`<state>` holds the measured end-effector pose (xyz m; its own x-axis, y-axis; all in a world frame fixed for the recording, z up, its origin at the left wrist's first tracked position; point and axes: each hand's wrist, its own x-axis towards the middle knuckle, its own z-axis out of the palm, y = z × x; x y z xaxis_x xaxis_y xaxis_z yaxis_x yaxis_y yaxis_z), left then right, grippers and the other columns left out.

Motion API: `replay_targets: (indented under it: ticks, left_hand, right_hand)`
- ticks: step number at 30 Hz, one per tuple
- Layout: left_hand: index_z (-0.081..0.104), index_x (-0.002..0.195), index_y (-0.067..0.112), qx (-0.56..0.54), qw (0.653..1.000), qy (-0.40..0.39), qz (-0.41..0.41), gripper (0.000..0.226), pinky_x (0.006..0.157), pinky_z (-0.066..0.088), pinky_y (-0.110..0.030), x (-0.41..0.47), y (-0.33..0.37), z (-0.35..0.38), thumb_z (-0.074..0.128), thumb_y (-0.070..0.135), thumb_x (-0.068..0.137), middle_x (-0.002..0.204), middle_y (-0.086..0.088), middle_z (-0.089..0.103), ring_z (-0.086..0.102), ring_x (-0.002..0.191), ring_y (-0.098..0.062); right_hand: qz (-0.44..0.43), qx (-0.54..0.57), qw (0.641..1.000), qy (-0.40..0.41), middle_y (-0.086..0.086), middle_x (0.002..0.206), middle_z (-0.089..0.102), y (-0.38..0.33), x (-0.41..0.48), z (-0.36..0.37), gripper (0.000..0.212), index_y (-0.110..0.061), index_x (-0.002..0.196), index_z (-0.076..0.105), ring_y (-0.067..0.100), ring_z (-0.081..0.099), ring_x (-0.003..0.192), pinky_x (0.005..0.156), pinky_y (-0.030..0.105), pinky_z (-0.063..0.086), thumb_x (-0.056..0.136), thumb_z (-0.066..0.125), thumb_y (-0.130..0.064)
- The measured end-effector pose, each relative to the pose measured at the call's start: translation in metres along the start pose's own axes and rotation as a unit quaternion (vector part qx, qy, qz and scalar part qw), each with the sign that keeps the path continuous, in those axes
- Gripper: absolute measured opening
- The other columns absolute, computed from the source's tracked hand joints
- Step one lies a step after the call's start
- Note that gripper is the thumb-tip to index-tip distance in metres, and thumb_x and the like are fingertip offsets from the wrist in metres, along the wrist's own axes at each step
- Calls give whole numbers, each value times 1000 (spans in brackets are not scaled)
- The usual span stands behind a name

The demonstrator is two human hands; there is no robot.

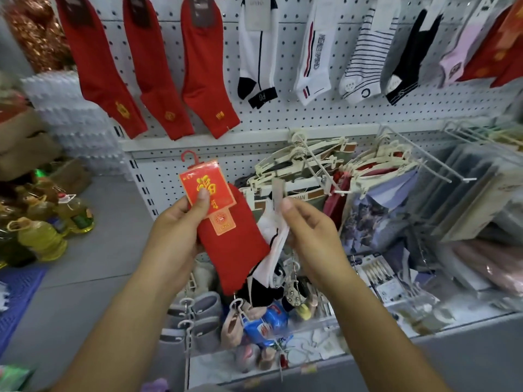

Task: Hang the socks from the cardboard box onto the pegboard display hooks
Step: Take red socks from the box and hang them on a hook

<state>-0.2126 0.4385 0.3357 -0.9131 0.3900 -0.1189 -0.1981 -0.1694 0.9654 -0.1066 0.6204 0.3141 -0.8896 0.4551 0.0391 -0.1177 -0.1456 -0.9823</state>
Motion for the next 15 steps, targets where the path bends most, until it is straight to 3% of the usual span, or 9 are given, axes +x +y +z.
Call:
replay_targets:
  ticks: [2, 6, 9, 12, 15]
  left_hand:
    - [79, 105, 28, -7, 1000, 4, 1, 28, 74, 59, -36, 2, 1, 2, 64, 47, 90, 109, -5, 79, 76, 99, -22]
    - [77, 110, 23, -4, 1000, -2, 7, 28, 87, 57, -44, 5, 5, 20, 61, 42, 97, 111, -6, 78, 75, 102, -24]
    - [78, 109, 24, -3, 1000, -4, 14, 27, 87, 58, -43, 7, 7, 34, 61, 41, 98, 110, -5, 78, 75, 102, -24]
    - [80, 103, 30, 2, 1000, 2, 18, 23, 82, 58, -40, 8, 7, 46, 62, 44, 96, 106, -3, 79, 77, 97, -22]
    - [80, 96, 33, 7, 1000, -3, 17, 21, 83, 59, -41, 9, 5, 65, 62, 44, 95, 102, -4, 80, 77, 94, -24]
  right_hand:
    - [78, 149, 985, -46, 18, 132, 65, -6, 4, -7, 50, -13, 133, 63, 37, 60, 126, 107, 52, 48, 94, 58, -46]
    - [148, 296, 939, -98, 16, 136, 63, -15, 13, -30, 50, -11, 135, 63, 31, 60, 127, 103, 47, 50, 98, 54, -43]
    - [144, 303, 936, -108, 12, 130, 67, -19, 19, -46, 46, -14, 127, 69, 27, 64, 123, 95, 41, 55, 95, 58, -44]
    - [132, 286, 945, -91, 10, 129, 68, -22, 26, -55, 41, -17, 118, 75, 22, 64, 122, 98, 40, 56, 87, 68, -44]
    - [90, 184, 976, -74, 9, 119, 70, -26, 34, -52, 41, -16, 116, 73, 24, 66, 111, 105, 53, 49, 84, 76, -42]
